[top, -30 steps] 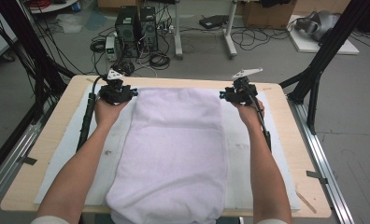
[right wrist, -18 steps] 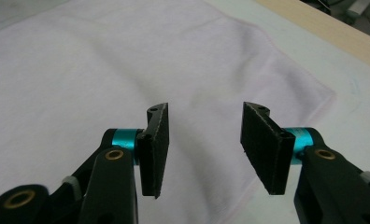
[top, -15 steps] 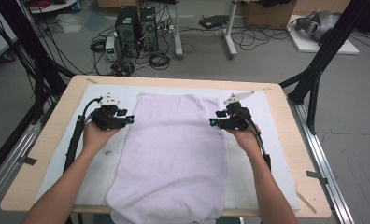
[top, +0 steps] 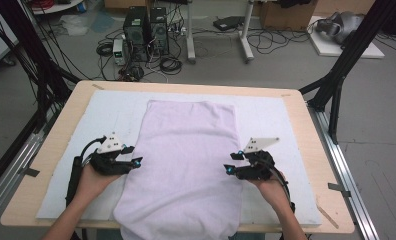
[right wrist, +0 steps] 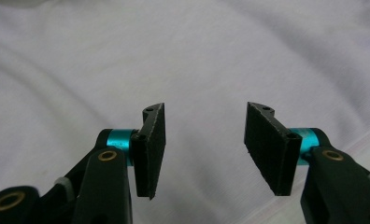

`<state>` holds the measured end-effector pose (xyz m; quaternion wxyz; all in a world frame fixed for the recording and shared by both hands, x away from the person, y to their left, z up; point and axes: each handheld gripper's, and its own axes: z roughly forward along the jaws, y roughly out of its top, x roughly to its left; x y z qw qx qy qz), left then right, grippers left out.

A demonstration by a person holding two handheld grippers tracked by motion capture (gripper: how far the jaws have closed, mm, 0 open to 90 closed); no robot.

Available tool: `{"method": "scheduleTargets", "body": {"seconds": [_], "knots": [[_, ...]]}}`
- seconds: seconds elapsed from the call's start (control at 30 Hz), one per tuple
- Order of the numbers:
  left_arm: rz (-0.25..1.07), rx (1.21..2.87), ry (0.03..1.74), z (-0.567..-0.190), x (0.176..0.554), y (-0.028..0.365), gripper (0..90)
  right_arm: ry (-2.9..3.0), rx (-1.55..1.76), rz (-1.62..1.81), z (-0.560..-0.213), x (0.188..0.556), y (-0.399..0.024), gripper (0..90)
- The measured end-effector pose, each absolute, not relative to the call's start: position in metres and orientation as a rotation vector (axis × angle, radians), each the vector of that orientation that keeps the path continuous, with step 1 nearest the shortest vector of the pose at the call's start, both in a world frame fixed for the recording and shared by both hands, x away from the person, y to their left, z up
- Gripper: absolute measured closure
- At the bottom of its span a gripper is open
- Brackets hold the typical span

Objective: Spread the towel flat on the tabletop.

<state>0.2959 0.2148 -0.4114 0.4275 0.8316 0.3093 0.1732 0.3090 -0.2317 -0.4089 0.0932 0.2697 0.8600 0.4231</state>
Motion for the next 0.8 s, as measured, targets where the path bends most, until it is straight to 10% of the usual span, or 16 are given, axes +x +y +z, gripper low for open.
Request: {"method": "scheduleTargets", "body": {"seconds": [0.5,0.8], "knots": [[0.341,2.184,0.686,-0.437,0.244,0.212,52.1,2.638,0.604,1.368,-0.431,0.240,-0.226,51.9],[0.308,2.175,0.641,-0.447,0.240,0.210,86.9,2.757,0.522,1.277,-0.449,0.236,-0.211,87.7]]}}
